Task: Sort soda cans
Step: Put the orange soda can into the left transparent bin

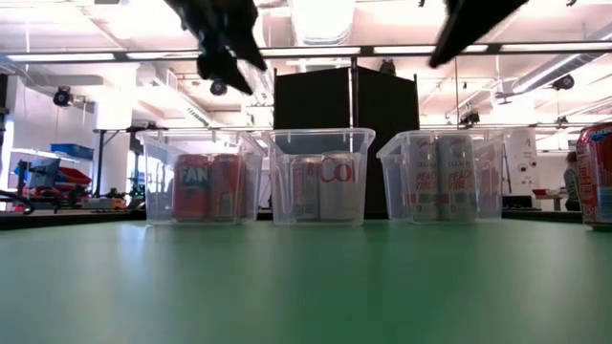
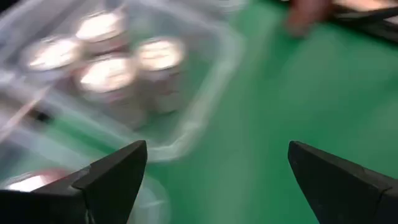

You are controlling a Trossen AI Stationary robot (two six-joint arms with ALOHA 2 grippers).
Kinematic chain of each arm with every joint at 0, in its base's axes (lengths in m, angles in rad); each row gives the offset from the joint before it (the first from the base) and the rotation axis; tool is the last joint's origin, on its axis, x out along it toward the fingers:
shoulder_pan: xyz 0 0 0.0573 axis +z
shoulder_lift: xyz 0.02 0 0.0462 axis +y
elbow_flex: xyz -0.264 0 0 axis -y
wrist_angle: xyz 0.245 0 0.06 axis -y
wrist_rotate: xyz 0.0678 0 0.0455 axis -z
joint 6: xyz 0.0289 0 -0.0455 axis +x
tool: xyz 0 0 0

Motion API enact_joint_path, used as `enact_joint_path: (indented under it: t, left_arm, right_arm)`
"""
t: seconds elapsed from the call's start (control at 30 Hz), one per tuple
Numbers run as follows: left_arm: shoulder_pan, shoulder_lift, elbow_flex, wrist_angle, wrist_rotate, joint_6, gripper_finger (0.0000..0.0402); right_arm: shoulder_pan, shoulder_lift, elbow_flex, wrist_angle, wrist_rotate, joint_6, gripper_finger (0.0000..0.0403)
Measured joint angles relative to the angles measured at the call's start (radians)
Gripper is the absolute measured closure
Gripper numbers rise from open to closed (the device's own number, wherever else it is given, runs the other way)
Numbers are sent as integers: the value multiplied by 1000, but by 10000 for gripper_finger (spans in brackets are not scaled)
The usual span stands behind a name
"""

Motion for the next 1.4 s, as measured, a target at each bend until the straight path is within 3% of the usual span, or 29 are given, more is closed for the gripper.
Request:
enact_joint_path:
  t: [0.13, 0.33, 0.5, 0.7, 0.87, 1.1, 1.4]
  left_arm:
    - [-223, -78, -174, 239, -88, -63, 27]
    - [-554, -112, -412, 729, -372, -102, 27]
    - [-719, -83, -541, 1045, -489, -15, 27]
    - [-740, -59, -580, 1082, -494, -23, 27]
    - [-740, -32, -582, 1075, -494, -21, 27]
    - [-738, -14, -581, 1076, -494, -3, 27]
    - [-737, -14, -541, 1076, -494, 52, 27]
  right_arm:
    - [34, -60, -2, -127, -15, 122, 35]
    - [56, -177, -2, -353, -87, 280, 35]
    - [39, -247, -3, -534, -148, 371, 34]
    - [28, -320, -44, -573, -318, 456, 34]
    - [-6, -406, -147, -574, -356, 504, 34]
    - [-188, -523, -321, -576, -454, 408, 34]
    - [-444, -570, -395, -564, -548, 246, 35]
